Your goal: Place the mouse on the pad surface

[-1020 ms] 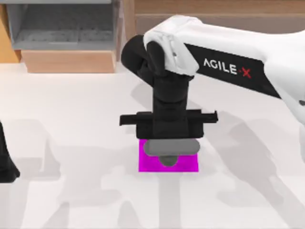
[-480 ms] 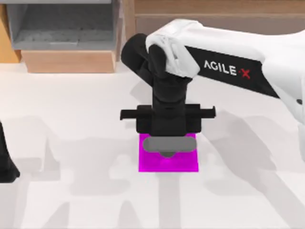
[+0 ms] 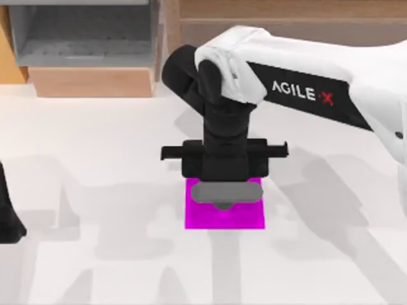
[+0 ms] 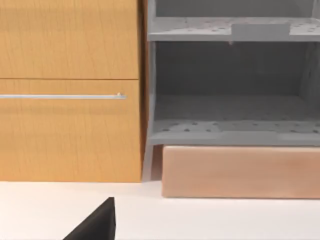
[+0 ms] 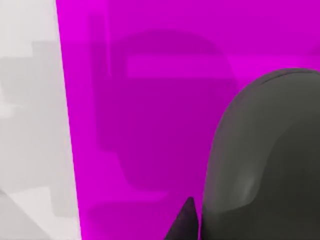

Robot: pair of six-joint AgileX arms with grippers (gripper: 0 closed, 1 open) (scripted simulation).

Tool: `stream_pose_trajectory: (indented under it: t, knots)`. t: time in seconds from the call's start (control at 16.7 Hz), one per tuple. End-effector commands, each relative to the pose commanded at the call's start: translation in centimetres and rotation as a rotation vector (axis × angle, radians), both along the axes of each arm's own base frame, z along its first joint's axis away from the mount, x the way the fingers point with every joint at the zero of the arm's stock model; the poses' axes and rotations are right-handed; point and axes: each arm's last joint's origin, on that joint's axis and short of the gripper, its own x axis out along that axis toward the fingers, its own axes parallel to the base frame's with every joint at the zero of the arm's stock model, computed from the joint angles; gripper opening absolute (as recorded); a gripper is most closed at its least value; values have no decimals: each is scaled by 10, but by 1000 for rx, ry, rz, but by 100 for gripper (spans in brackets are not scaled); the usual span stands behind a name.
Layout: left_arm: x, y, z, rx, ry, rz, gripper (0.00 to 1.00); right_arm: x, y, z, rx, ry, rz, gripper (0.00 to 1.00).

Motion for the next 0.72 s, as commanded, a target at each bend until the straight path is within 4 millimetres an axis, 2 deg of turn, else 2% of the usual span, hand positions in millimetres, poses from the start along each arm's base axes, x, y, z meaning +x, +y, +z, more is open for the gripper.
stream_pose_trajectory:
  t: [0.36,0.72]
  knots:
    - [0,0,0,0,0,0,100,0,0,0,0,0,0,98]
    - [0,0,0,0,0,0,100,0,0,0,0,0,0,100]
